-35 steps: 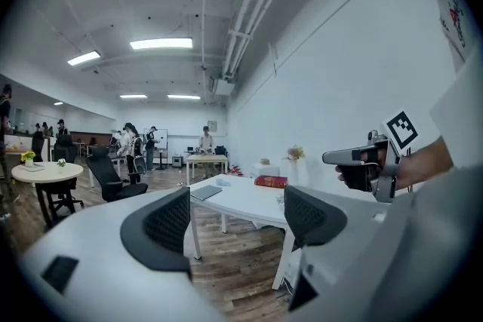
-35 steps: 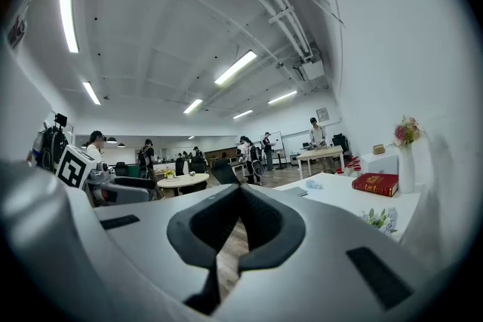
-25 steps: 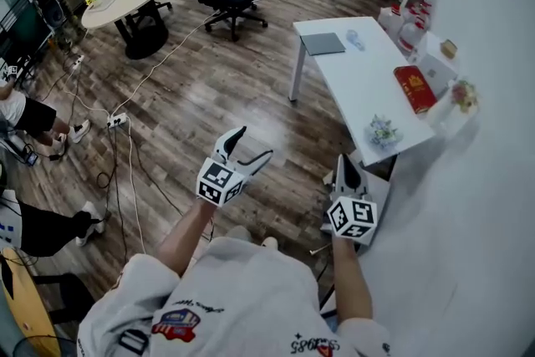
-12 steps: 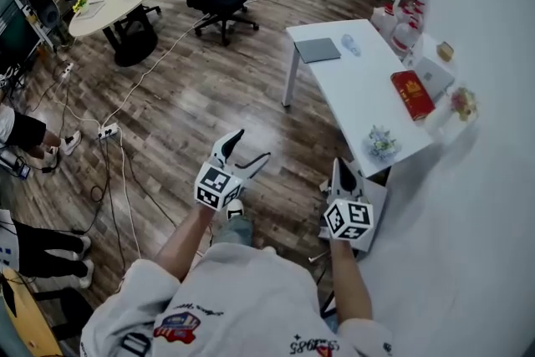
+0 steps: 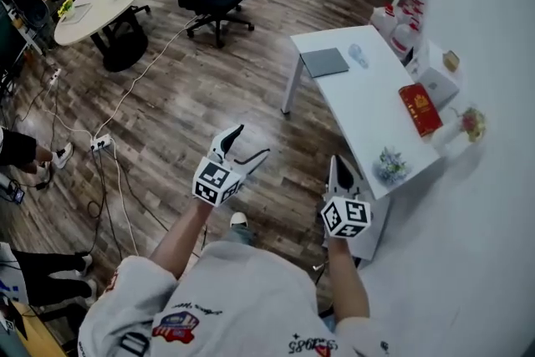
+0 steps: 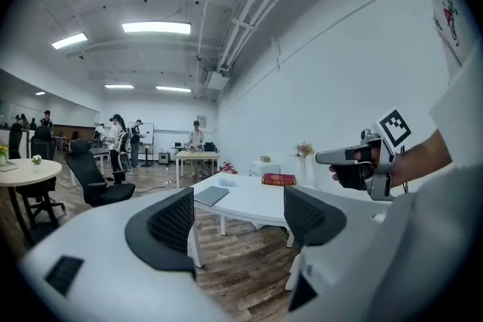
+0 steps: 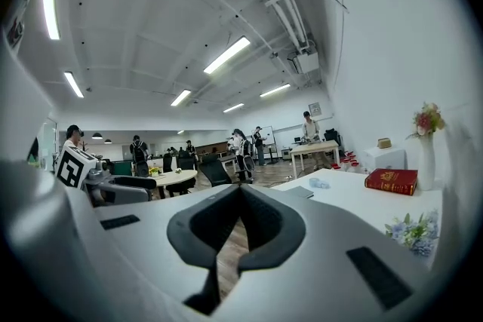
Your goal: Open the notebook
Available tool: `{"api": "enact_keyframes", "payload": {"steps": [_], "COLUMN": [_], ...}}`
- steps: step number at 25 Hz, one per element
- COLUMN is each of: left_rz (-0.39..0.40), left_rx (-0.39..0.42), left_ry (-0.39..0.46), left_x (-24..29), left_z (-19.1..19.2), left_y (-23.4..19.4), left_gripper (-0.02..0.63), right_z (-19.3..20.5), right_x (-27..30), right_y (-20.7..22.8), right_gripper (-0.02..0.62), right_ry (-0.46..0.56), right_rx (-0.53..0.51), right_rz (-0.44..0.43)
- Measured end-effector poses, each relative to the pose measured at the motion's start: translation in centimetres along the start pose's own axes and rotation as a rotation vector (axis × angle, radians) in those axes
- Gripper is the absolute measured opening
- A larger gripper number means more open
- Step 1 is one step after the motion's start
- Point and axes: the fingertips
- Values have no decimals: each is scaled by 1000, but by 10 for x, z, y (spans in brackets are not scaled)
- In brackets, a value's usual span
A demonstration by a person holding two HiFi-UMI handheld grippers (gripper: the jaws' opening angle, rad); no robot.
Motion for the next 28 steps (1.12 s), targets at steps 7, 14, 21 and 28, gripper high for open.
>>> {"api": "enact_keyframes", "payload": {"steps": [7,14,21,28], "left_rz": [36,66,73,81], "left_rx": [-15,-11,-16,-12], "left_ry": [-13,-21,-16,-40], "left_x": [25,40,72,138], "left_z": [7,8,3,6], "left_y": [-69,-112,-135,-153], "left_gripper": [367,365,364,362], "right_z": [1,3,-7,-1], "right_x": [72,119,152,203], "right_y": [-17,-33,-17,28], "right_gripper": [-8,-8,-8,-8], "right_ry": [-15,-18,-7,-27], "right_rx": [-3,-7,-24,-1], "right_rz": [25,34,46,48]}}
Point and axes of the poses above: the fingertips, and each gripper's own axes: x forward along the fingers, y to its right, z out of its underside, and after that the axes turned 9 degrees about -z, right-handed
